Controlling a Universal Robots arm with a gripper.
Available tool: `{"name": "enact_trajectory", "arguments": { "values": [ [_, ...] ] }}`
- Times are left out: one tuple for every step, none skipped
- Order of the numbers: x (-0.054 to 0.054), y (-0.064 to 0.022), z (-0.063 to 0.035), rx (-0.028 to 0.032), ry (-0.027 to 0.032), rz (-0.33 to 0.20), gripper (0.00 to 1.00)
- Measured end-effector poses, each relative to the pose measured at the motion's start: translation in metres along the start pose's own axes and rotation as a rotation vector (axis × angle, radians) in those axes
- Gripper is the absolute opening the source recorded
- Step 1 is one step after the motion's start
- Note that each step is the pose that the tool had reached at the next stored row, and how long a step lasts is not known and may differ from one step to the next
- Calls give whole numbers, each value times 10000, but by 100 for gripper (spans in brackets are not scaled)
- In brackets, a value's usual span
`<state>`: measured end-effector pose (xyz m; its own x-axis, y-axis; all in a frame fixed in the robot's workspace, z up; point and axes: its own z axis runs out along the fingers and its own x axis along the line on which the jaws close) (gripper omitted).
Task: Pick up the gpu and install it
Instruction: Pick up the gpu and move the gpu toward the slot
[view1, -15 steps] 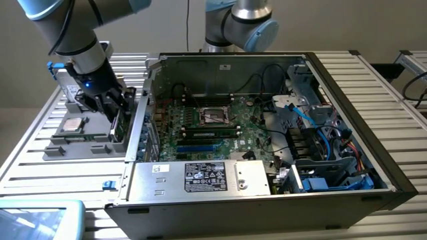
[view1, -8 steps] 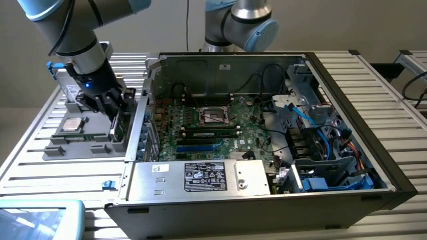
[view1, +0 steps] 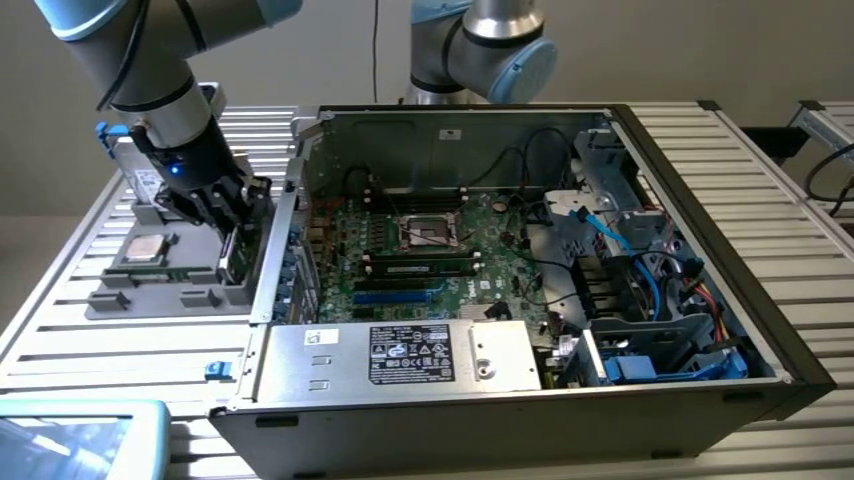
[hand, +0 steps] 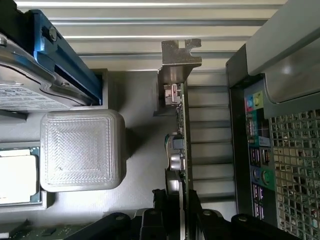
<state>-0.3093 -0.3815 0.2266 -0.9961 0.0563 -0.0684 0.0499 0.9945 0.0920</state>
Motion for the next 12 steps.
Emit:
{"name": "enact_trajectory", "arguments": {
  "values": [
    [-2,4,-41,0,-1,0,28],
    [-5,7,-86,2,0,0,28],
    [-8,9,-131,2,0,1,28],
    [-11,12,-176,2,0,1,28],
    [-15,13,-221,2,-1,1,28],
    [-18,15,-266,3,1,1,28],
    [-21,17,-310,2,-1,1,28],
    [-24,19,-355,2,0,1,28],
    [-27,22,-400,2,0,1,28],
    [-30,24,-446,2,-1,1,28],
    [-33,26,-492,3,1,1,28],
    [-36,29,-537,2,0,1,28]
  ]
}}
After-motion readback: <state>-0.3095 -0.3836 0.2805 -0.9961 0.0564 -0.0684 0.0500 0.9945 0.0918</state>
